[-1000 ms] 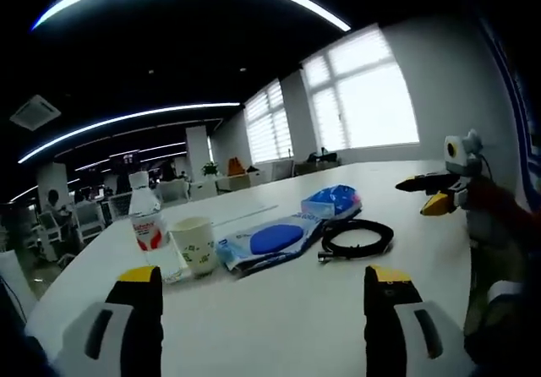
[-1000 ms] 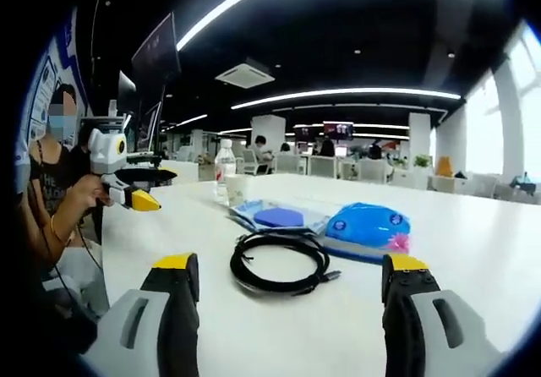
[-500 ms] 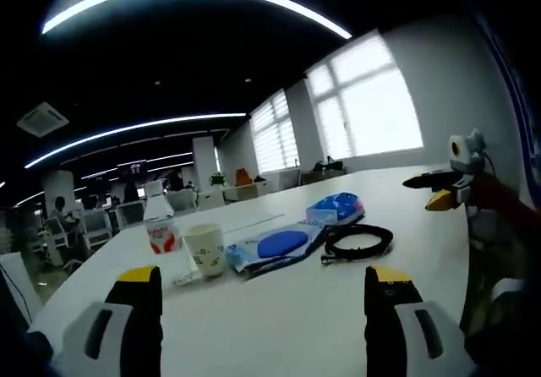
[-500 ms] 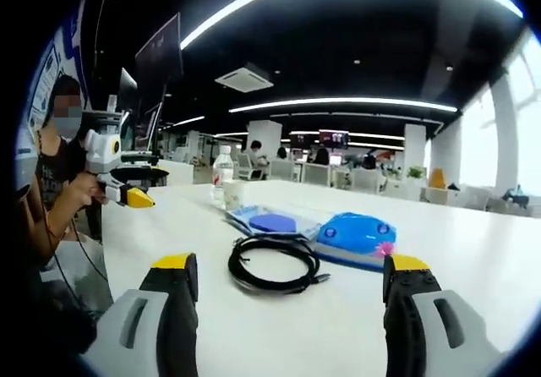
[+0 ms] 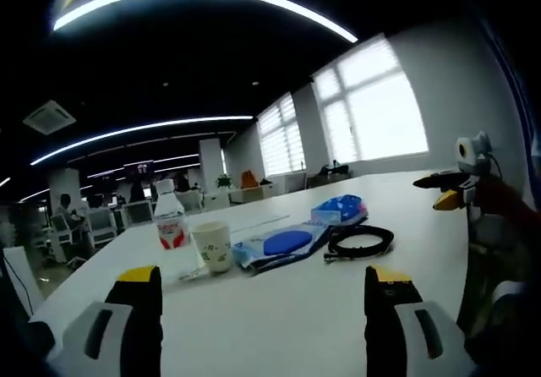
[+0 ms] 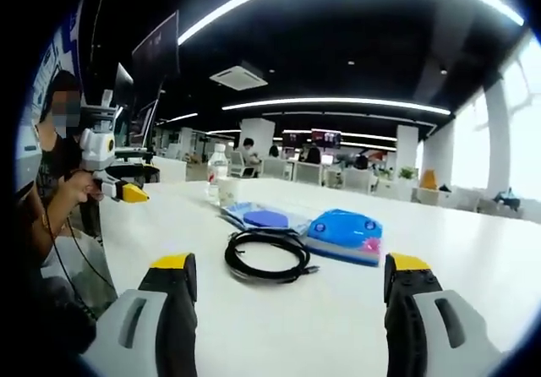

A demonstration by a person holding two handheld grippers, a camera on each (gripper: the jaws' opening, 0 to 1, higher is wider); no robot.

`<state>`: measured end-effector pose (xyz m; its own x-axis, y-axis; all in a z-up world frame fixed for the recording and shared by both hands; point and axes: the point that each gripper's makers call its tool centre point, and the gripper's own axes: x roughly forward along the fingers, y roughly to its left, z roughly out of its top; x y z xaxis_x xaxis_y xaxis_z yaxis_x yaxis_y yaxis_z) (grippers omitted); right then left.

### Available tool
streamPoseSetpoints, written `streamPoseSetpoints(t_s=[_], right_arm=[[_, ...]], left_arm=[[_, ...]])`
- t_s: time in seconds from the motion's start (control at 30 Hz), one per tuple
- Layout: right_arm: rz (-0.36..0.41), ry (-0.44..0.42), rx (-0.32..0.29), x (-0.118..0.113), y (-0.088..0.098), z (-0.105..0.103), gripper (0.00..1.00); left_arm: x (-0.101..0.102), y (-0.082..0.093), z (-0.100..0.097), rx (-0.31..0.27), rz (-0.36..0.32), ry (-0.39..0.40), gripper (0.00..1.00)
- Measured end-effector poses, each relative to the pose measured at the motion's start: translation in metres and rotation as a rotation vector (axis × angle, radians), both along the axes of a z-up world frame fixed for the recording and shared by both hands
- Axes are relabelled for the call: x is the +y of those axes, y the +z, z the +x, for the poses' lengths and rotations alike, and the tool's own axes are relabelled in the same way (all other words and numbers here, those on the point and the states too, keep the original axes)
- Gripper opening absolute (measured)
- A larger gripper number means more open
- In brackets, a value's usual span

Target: Arrange the tabletop items into an orderly group along one side of the table until the central work area is clear of visible clutter.

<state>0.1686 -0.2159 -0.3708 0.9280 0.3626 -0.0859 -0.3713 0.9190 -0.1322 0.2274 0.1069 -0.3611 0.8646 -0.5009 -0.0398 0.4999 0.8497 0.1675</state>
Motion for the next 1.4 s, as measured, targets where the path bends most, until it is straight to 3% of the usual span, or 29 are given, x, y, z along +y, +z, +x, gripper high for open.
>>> streamPoseSetpoints(t_s=[0.77,1.17,1.4], right_arm=[[-0.007,-0.016,0.013,-0.003,-0.006,-0.002,0.87],[-0.046,-0.027,0.027,-0.005,-0.015,-0.001,0.85],[-0.039,-0.031,0.012,-0.006,-0.009,-0.001,0.85]], left_arm=[[-0.001,-0.004,-0.008,0.009,-0.002,-0.003,1.00],[-0.002,0.005,-0.006,-0.020,-0.010,0.006,1.00],[-0.003,0.001,-0.008,-0.008,-0.013,0.005,1.00]])
